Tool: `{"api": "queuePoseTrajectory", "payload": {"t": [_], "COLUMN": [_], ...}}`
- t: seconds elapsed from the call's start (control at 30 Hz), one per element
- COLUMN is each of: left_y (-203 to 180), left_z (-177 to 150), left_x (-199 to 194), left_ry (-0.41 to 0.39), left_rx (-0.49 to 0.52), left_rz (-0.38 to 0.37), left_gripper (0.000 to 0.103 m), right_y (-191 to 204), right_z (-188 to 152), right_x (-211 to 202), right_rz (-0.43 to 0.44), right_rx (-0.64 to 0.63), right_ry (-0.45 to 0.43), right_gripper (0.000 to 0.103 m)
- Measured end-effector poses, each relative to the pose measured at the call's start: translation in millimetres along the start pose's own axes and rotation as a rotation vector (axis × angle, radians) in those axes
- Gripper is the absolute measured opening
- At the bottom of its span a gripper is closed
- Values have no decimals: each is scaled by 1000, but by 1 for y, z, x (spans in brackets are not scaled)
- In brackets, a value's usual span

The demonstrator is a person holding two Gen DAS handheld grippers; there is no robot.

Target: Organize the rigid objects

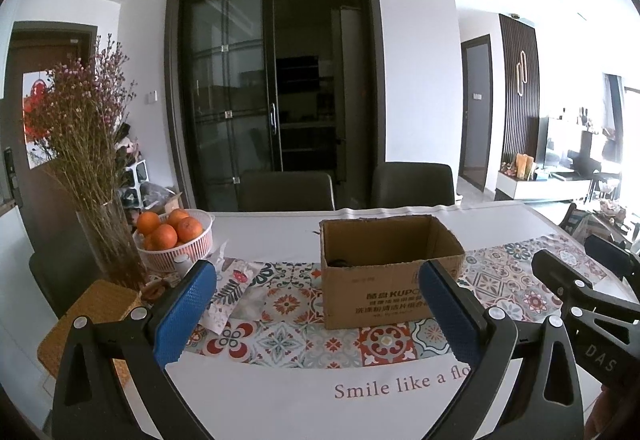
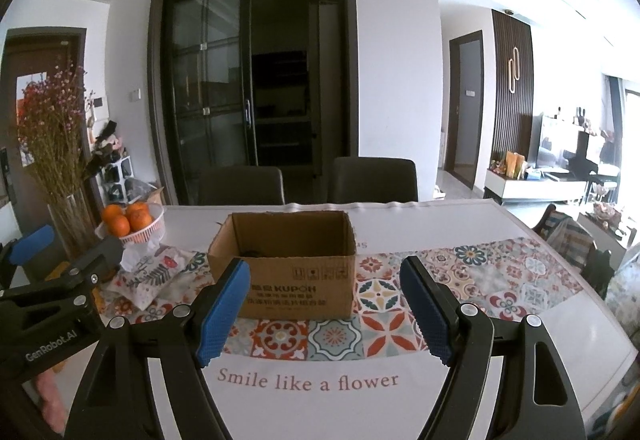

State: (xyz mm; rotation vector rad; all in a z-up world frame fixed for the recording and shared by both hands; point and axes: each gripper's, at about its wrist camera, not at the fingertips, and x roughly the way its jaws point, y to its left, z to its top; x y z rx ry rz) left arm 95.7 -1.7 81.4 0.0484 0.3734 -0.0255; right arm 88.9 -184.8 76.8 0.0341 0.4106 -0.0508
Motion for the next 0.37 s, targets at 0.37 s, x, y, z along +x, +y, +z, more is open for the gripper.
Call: {"api": "queuePoseTrajectory", "payload": {"t": [0.37], "left_y": [2], "left_z": [-3], "left_x": [1], "left_ry": [20], "left_rx": [-8], "left_rz": [-11], "left_gripper": [103], "right_y": [0], "right_z": [0], "right_x": [-1], "right_rz": [4], "right_rx": [-1], "right_ry": [4], "right_gripper": [78]}}
